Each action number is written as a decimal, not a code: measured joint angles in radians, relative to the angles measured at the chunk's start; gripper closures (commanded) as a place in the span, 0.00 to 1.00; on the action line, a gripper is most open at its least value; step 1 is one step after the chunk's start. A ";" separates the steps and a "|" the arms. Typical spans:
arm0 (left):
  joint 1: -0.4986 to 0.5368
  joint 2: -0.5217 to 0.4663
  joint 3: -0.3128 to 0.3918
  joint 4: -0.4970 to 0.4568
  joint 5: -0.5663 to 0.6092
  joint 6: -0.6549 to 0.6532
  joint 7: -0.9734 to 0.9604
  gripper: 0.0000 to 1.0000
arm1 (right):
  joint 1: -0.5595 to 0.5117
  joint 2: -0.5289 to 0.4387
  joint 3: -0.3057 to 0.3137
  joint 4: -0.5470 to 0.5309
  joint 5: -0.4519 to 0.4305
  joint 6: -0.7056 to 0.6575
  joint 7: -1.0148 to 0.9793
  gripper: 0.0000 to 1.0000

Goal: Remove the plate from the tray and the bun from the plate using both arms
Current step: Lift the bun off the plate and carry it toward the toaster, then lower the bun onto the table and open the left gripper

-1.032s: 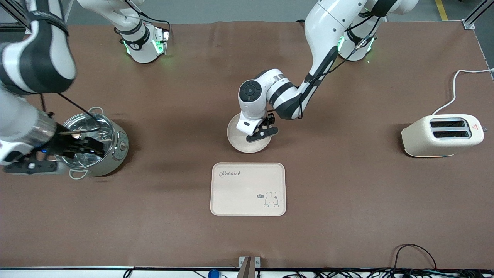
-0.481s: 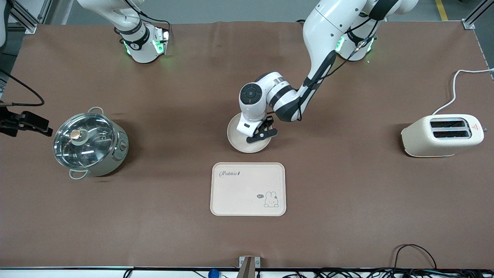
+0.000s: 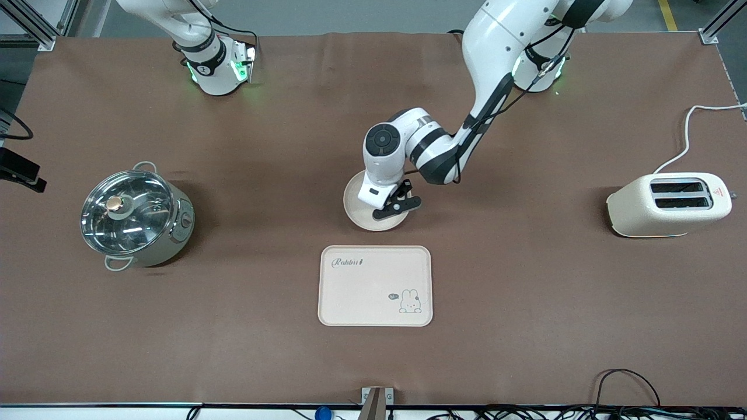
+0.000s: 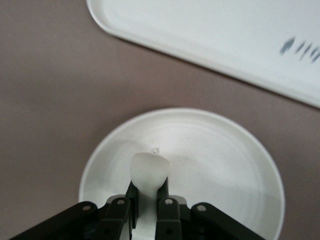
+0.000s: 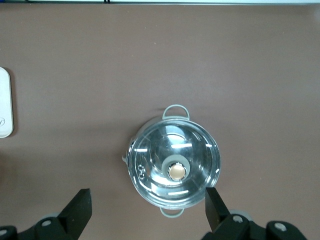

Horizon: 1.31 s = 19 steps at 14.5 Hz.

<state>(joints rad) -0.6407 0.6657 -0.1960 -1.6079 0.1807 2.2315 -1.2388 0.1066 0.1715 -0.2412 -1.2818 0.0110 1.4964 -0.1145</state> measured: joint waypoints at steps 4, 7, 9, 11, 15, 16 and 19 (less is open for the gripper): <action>0.139 -0.134 0.006 0.006 0.000 -0.117 0.098 0.83 | 0.000 -0.036 -0.017 0.003 0.018 -0.040 0.047 0.00; 0.298 -0.162 0.008 -0.008 0.000 -0.130 0.262 0.82 | 0.008 -0.062 -0.015 -0.024 0.024 -0.055 0.083 0.00; 0.391 -0.144 0.009 -0.027 0.000 -0.130 0.349 0.82 | 0.010 -0.082 -0.015 -0.053 0.024 -0.054 0.087 0.00; 0.464 -0.101 0.011 -0.033 0.001 -0.120 0.399 0.83 | 0.010 -0.097 -0.012 -0.071 0.025 -0.054 0.090 0.00; 0.585 -0.010 0.011 -0.034 0.002 -0.053 0.484 0.82 | 0.009 -0.111 0.044 -0.082 0.025 -0.055 0.134 0.00; 0.599 0.004 0.011 -0.034 0.002 -0.044 0.497 0.78 | 0.009 -0.112 0.049 -0.083 0.025 -0.055 0.139 0.00; 0.608 0.025 0.012 -0.033 0.010 -0.031 0.517 0.38 | 0.008 -0.114 0.051 -0.086 0.024 -0.055 0.140 0.00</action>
<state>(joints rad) -0.0328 0.6903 -0.1839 -1.6413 0.1905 2.2010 -0.7216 0.1143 0.0573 -0.1906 -1.3676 0.0355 1.4412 0.0254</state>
